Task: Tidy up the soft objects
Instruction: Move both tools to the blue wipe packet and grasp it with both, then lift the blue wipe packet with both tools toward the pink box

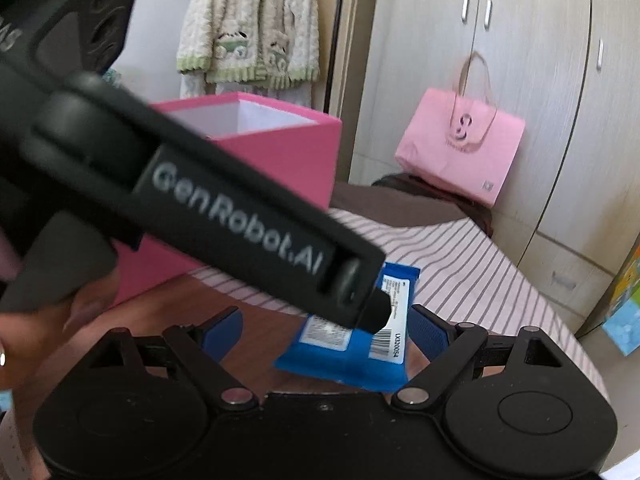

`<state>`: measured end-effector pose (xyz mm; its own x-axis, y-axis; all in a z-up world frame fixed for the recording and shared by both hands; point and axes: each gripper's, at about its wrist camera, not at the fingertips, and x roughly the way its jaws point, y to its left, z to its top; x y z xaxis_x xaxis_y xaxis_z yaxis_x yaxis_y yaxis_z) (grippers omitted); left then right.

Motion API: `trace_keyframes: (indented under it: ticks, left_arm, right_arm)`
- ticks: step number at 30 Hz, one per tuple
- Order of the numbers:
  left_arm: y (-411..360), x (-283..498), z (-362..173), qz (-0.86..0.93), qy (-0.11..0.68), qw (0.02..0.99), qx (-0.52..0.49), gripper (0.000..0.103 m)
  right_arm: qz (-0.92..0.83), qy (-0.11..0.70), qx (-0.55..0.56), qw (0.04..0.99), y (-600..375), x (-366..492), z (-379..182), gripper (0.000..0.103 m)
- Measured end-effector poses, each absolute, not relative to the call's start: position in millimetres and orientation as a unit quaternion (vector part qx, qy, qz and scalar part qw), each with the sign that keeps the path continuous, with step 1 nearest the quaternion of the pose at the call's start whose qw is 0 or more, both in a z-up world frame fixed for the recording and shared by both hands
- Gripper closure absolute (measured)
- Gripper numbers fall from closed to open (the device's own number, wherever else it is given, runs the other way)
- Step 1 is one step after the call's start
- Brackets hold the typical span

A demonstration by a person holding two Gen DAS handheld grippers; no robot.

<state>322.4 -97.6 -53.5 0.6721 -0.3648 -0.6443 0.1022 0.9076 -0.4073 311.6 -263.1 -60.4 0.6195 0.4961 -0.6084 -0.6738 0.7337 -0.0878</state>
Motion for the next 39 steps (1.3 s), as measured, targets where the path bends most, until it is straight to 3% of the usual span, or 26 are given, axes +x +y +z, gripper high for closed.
trace_keyframes:
  ticks: [14, 19, 32, 34, 36, 39]
  left_arm:
    - [-100.8, 350.0, -77.9, -0.099, 0.394, 0.898, -0.169, 0.042]
    - [-103.0, 347.5, -82.6, -0.092, 0.39, 0.901, -0.163, 0.042]
    - [-112.8, 339.0, -83.9, -0.112, 0.391, 0.907, -0.11, 0.041]
    - [-113.0, 337.9, -83.9, -0.115, 0.39, 0.907, -0.109, 0.045]
    - [-113.2, 336.6, -83.9, -0.121, 0.388, 0.907, -0.113, 0.06]
    - [-116.3, 331.3, -83.7, -0.125, 0.379, 0.912, -0.101, 0.063]
  right_arm:
    - [0.314, 0.345, -0.087, 0.88, -270.1, 349.9, -88.5, 0.013]
    - [0.302, 0.349, -0.083, 0.883, -270.2, 348.4, -94.4, 0.024]
    - [0.241, 0.346, -0.044, 0.906, -267.7, 336.1, -97.4, 0.03]
    - [0.235, 0.346, -0.043, 0.908, -266.6, 334.1, -97.5, 0.031]
    - [0.227, 0.348, -0.037, 0.909, -263.8, 328.6, -96.5, 0.033]
    - [0.211, 0.341, -0.043, 0.915, -256.0, 318.6, -95.2, 0.038]
